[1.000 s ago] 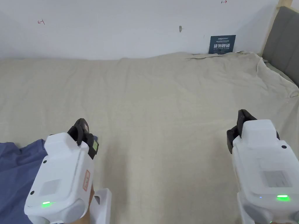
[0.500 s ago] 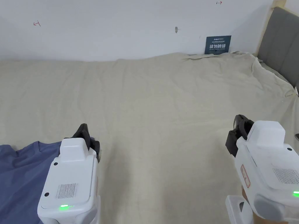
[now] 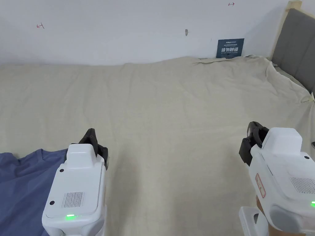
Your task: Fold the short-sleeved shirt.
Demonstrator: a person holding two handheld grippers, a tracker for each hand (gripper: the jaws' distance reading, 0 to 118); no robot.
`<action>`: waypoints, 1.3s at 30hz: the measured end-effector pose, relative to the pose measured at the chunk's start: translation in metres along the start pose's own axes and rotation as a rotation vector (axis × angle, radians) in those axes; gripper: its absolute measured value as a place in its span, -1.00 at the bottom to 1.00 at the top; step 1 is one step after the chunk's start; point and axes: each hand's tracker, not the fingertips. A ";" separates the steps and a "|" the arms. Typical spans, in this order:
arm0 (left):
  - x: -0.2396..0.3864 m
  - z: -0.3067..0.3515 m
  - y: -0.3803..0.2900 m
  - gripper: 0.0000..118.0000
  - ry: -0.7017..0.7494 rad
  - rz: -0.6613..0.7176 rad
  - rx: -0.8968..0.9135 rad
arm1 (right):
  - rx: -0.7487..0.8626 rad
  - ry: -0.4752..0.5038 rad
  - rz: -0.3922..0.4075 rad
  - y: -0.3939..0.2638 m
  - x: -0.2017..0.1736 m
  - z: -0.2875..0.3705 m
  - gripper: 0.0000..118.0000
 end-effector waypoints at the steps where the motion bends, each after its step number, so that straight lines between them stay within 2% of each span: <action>1: 0.001 0.001 0.001 -1.00 0.001 0.002 0.000 | -0.002 -0.002 0.001 0.000 0.000 0.000 -1.00; 23: -0.015 0.005 0.009 -1.00 0.047 0.012 0.014 | 0.008 0.017 0.006 0.003 -0.007 -0.005 -1.00; 30: -0.045 0.013 0.008 -1.00 0.116 0.008 0.015 | 0.022 0.090 0.020 0.007 -0.035 -0.013 -1.00; 39: -0.109 0.044 0.011 -1.00 0.276 -0.013 0.013 | 0.041 0.252 0.040 0.013 -0.101 -0.026 -1.00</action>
